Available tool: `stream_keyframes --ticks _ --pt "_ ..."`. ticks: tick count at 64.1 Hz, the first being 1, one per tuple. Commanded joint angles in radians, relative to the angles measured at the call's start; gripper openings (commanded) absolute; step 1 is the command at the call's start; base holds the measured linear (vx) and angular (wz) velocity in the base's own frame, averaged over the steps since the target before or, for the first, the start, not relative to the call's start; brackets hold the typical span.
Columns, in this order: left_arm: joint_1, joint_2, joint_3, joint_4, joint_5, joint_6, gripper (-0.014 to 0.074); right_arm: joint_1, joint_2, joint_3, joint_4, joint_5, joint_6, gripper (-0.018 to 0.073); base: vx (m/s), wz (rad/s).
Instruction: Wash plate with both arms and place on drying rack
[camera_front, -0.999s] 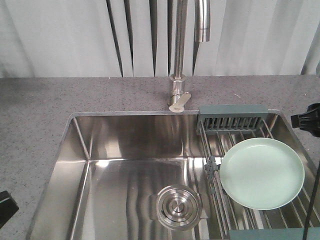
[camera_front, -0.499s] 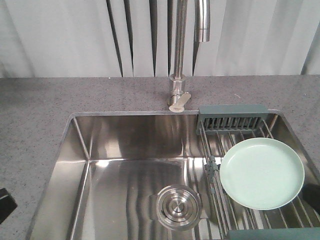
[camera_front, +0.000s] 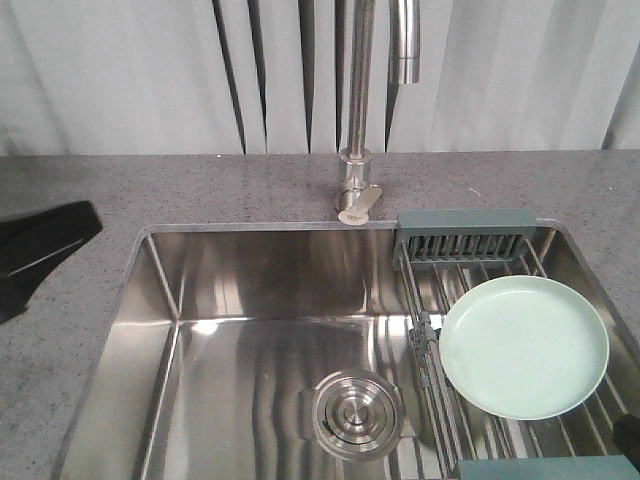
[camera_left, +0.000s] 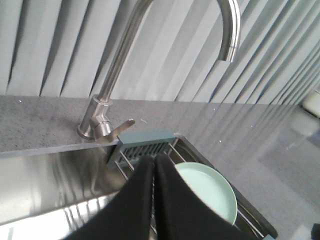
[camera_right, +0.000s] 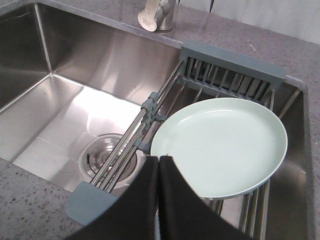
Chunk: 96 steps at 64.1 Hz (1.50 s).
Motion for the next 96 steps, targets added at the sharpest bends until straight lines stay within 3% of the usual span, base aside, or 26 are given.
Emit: stream_keyframes --ticks 1,12,29,38,53,68,86,96 --pt "-0.009 0.154 -0.108 -0.053 -0.087 -0.003 -0.0006 0.001 0.009 -0.028 0.018 -0.070 -0.008 -0.0010 0.00 0.00" --pt "-0.027 0.466 -0.248 -0.146 -0.277 0.005 -0.0006 0.001 0.009 -0.028 0.018 -0.069 -0.008 -0.0010 0.00 0.00" --pt "-0.221 0.869 -0.464 -0.235 -0.275 0.005 -0.0006 0.001 0.009 -0.028 0.018 -0.068 -0.008 -0.0010 0.00 0.00" --pt "-0.287 1.019 -0.603 -0.304 -0.254 0.004 -0.0006 0.001 0.009 -0.028 0.018 -0.068 -0.008 -0.0010 0.00 0.00" --pt "-0.299 1.179 -0.795 -0.399 -0.195 -0.007 -0.0006 0.001 0.009 -0.028 0.018 -0.066 -0.008 -0.0010 0.00 0.00" --pt "-0.299 1.282 -0.943 -0.441 -0.162 -0.023 -0.0006 0.001 0.009 -0.028 0.018 -0.066 -0.008 -0.0010 0.00 0.00" --pt "-0.297 1.347 -1.029 -0.536 -0.129 -0.023 -0.0006 0.001 0.009 -0.028 0.018 -0.066 -0.008 -0.0010 0.00 0.00" --pt "-0.297 1.358 -1.068 -0.534 -0.113 -0.023 -0.0006 0.001 0.009 -0.028 0.018 -0.069 -0.008 -0.0010 0.00 0.00"
